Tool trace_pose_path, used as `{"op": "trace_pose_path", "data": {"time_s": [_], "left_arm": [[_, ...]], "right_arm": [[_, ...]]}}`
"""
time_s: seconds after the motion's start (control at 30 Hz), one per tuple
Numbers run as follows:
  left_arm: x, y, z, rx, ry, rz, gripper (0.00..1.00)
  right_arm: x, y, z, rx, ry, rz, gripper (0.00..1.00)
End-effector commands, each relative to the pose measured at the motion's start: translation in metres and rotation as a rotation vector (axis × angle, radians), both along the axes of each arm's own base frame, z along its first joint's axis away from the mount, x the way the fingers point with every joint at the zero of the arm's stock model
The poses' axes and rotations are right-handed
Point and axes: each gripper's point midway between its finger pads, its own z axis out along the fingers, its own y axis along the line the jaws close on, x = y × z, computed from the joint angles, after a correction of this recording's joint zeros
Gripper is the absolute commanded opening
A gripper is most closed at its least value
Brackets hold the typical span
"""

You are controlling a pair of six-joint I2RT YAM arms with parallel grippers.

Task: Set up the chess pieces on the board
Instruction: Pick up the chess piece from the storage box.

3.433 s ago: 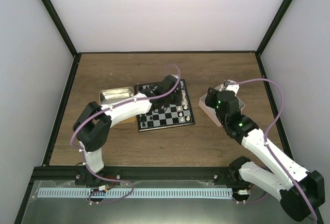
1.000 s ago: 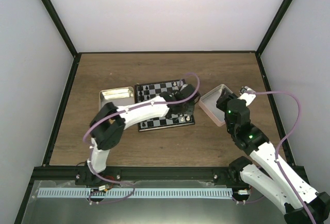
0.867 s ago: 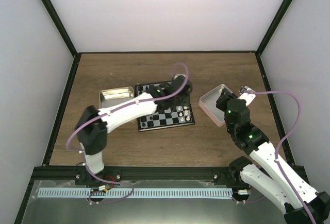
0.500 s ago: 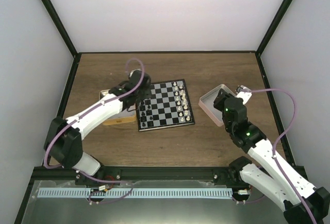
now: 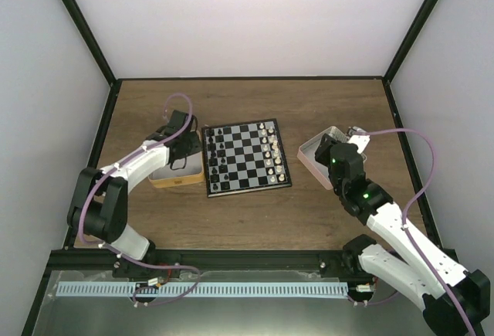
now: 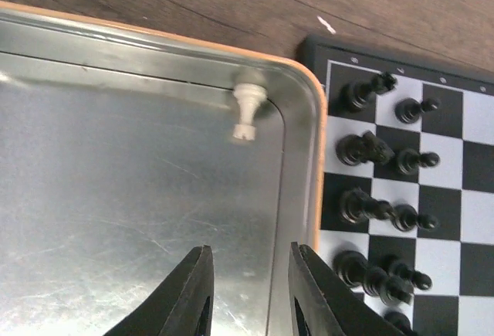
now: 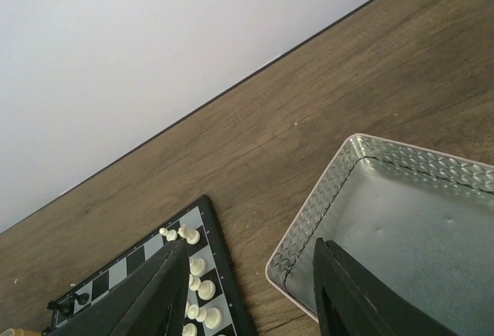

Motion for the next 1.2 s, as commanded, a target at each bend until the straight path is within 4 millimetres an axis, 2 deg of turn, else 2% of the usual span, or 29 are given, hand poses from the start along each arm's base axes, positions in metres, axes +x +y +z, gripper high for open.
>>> {"op": "trace_pose_path", "data": {"time_s": [0.0,0.3,0.47,0.63,0.83,1.17], "left_arm": [[0.012,0.008,0.004,-0.020,-0.043,0.010,0.29],[0.032,0.017,-0.034,0.016,0.033,-0.026,0.31],[0.043,0.017,-0.046,0.005,0.041,-0.060,0.32],[0.049,0.008,-0.049,-0.014,0.047,-0.119,0.36],[0.054,0.010,-0.051,-0.011,0.035,-0.120,0.36],[0.063,0.019,-0.065,0.037,0.028,-0.103,0.27]], "right_arm": [[0.004,0.001,0.018,0.035,-0.041,-0.010,0.46],[0.005,0.004,0.017,0.043,-0.035,0.003,0.46],[0.003,0.004,0.017,0.037,-0.033,0.007,0.45],[0.003,0.004,0.015,0.038,-0.029,0.010,0.45],[0.003,0.005,0.014,0.039,-0.026,0.015,0.46],[0.002,0.005,0.014,0.042,-0.026,0.014,0.46]]}}
